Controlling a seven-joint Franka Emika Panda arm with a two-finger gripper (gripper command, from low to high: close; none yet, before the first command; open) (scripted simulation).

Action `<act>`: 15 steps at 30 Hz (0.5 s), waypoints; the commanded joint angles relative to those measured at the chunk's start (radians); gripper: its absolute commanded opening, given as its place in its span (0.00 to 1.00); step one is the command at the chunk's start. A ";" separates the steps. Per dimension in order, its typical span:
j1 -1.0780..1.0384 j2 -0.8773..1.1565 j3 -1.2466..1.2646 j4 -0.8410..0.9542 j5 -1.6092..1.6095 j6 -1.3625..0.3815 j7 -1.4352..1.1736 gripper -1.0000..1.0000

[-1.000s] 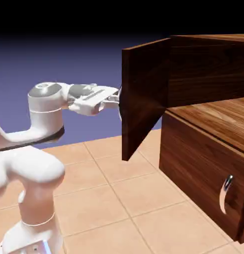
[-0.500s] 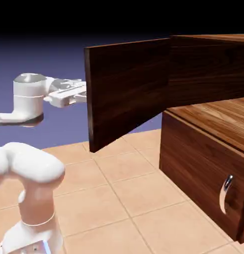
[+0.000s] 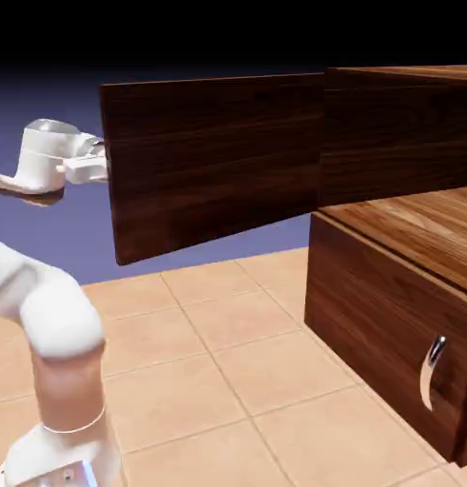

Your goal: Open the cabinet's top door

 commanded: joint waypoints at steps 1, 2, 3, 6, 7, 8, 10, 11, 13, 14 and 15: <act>-0.036 0.011 0.032 0.030 0.009 -0.018 0.004 0.00; -0.073 0.019 0.064 0.058 0.018 -0.036 0.007 0.00; -0.109 0.026 0.094 0.086 0.026 -0.052 0.009 0.00; -0.218 0.034 0.184 0.167 0.050 -0.097 0.009 0.00; -0.254 0.033 0.212 0.193 0.058 -0.110 0.007 0.00; -0.290 0.030 0.240 0.219 0.066 -0.123 0.003 0.00; -0.363 0.020 0.294 0.272 0.081 -0.147 -0.007 0.00; -0.399 0.013 0.320 0.299 0.089 -0.159 -0.013 0.00; -0.471 -0.007 0.368 0.356 0.103 -0.184 -0.029 0.00; -0.508 -0.019 0.391 0.385 0.111 -0.197 -0.038 0.00; -0.544 -0.032 0.413 0.416 0.118 -0.210 -0.048 0.00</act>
